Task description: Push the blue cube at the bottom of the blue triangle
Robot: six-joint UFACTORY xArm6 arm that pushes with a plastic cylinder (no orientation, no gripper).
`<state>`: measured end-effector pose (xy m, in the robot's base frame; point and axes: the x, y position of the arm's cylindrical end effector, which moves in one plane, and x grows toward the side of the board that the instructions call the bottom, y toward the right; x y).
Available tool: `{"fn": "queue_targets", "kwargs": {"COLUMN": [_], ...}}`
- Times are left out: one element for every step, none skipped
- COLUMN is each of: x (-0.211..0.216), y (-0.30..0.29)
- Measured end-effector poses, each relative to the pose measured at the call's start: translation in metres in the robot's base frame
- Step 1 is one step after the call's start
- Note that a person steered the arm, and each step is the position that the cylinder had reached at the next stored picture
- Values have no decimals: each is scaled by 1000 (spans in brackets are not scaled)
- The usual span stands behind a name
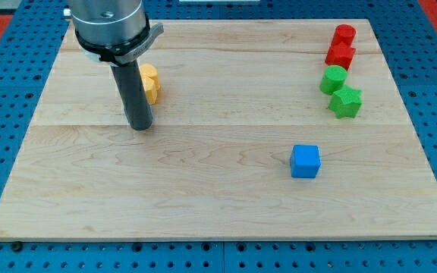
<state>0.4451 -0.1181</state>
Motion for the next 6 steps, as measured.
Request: {"fn": "queue_targets", "kwargs": {"x": [24, -6, -9, 16, 65, 80], "y": [44, 140, 210, 278, 307, 268]}}
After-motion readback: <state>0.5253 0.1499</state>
